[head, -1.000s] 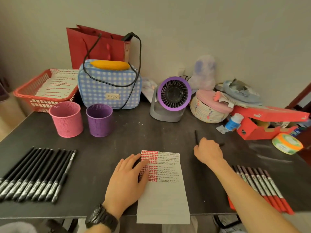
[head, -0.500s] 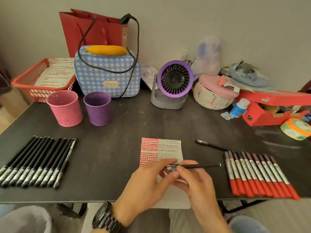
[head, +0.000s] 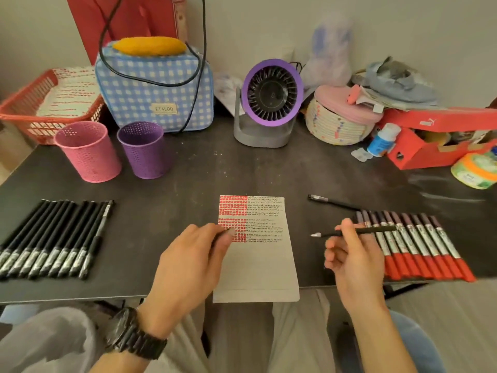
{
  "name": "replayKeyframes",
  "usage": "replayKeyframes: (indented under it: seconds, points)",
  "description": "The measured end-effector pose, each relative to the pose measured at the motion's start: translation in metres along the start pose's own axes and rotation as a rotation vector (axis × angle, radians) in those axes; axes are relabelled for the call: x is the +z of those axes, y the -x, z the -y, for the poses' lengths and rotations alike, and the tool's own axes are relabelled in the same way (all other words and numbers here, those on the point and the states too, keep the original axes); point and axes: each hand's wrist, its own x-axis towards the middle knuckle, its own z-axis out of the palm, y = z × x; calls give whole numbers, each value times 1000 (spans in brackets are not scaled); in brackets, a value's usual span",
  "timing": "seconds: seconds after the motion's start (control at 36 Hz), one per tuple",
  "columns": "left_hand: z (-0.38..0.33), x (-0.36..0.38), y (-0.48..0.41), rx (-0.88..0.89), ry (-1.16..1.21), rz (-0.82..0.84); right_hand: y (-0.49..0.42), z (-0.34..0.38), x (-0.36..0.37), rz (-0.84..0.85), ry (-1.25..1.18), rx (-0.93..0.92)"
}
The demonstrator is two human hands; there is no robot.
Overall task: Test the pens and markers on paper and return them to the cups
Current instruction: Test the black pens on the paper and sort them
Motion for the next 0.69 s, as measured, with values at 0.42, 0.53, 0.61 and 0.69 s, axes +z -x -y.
replayKeyframes:
  seconds: [0.42,0.53,0.61,0.69]
  points:
    - [29,18,-6,-71,-5,273,-26,-23,43,182,559,-188]
    - [27,18,-8,-79,-17,277,-25,-32,42,126,640,-240]
    - [26,17,-9,-79,1,279,-27,-34,41,89,641,-259]
    - [27,16,-9,-75,0,284,-27,-35,42,66,637,-265]
